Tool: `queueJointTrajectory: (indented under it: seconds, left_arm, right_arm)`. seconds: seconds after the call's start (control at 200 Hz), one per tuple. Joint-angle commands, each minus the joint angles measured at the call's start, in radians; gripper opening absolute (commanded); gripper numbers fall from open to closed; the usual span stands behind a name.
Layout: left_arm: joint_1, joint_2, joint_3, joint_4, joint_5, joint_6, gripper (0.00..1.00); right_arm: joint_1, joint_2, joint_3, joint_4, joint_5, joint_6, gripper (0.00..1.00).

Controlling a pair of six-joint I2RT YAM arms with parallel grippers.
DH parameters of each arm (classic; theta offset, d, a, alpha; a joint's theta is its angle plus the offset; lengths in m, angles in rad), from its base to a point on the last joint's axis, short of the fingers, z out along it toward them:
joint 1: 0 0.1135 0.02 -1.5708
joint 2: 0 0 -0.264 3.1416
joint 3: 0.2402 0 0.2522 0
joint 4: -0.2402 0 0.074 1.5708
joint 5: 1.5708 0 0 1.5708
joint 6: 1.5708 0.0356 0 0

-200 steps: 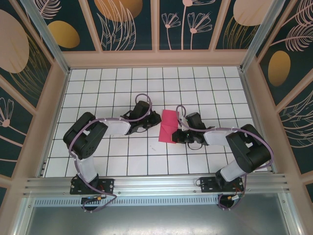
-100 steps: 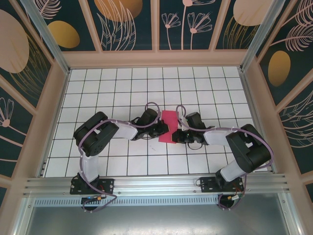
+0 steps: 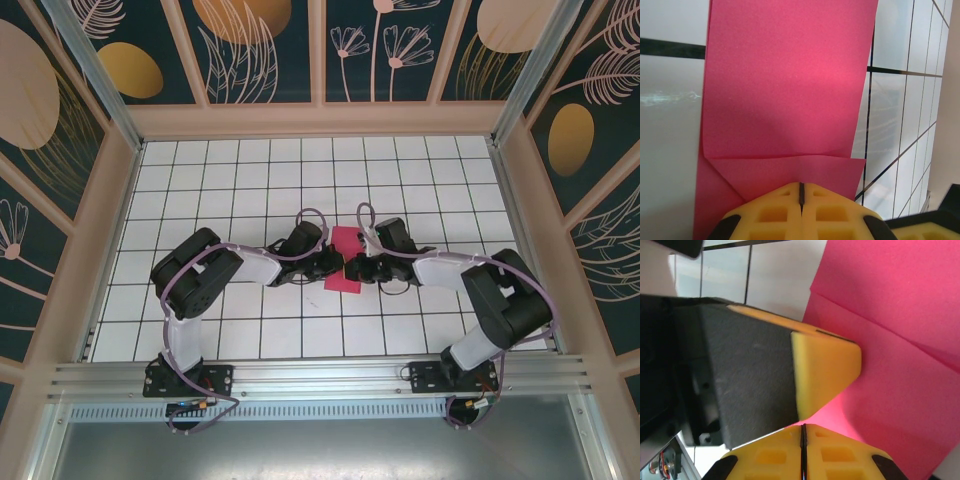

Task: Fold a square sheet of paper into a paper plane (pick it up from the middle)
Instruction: Fold the triangle a second time at the center of the table.

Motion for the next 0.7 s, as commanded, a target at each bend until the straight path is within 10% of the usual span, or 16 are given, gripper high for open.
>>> queueJointTrajectory:
  seconds: [0.0, 0.696]
  left_arm:
    - [0.003, 0.025, 0.0, -0.043, -0.025, 0.012, 0.07]
    - [0.004, 0.042, -0.004, -0.117, -0.083, 0.018, 0.03]
  right_arm:
    - [-0.009, 0.062, 0.011, -0.034, -0.002, -0.027, 0.12]
    - [-0.037, -0.091, -0.178, -0.108, 0.011, 0.014, 0.14]
